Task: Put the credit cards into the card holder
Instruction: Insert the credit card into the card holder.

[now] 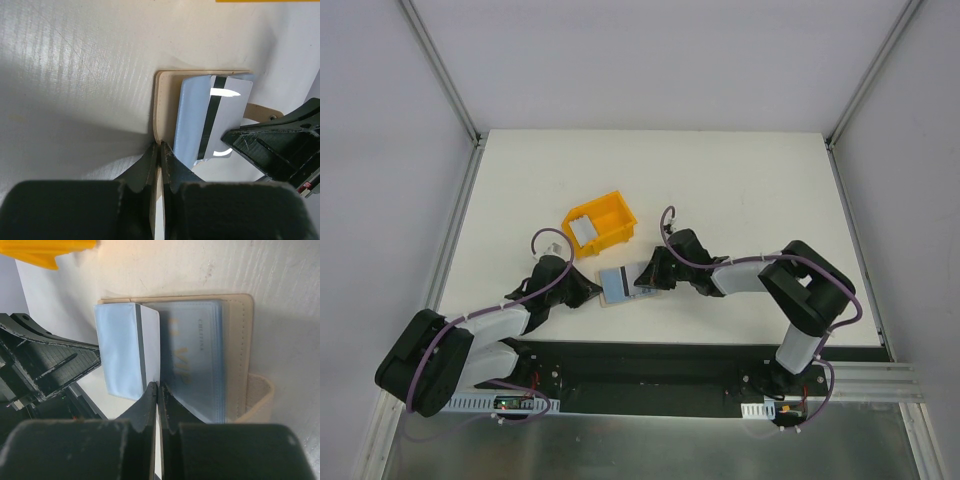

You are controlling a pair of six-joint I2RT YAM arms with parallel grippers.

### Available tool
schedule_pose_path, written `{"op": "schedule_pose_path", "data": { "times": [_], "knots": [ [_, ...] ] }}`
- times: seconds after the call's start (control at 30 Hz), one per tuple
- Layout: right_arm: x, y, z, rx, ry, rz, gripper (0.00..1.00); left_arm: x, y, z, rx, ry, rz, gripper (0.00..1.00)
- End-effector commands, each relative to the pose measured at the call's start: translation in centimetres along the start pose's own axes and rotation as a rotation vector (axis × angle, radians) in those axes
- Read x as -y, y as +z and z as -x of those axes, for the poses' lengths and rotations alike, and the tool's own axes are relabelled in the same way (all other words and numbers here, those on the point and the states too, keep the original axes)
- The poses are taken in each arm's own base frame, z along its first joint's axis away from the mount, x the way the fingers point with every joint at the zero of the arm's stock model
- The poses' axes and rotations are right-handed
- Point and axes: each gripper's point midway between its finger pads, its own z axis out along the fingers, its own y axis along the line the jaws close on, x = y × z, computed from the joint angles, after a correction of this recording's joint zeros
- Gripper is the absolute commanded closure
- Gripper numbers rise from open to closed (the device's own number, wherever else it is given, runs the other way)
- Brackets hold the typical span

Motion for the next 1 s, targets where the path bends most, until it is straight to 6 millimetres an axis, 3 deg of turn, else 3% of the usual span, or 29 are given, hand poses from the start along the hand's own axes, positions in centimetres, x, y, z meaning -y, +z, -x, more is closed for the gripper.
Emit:
{"op": "schedule_pose_path", "data": {
  "times": [0.0,0.4,0.97],
  "knots": [
    [1.7,0.2,-1.9,-0.059,0.041,-0.073,1.0,-2.5,-0.1,-0.5,-0.011,-0.006,0.084,1.0],
    [2.0,-1.2,-1.9,-0.041,0.049,-0.077,1.0,-2.5,-0.1,-0.6,-0.012,-0.008,0.083,1.0],
    [0.0,0.7,-2.0,-0.099,0.041,-0.022,0.99,-2.4,-0.1,-0.5,-0.014,-0.006,0.079,1.0]
  ]
}}
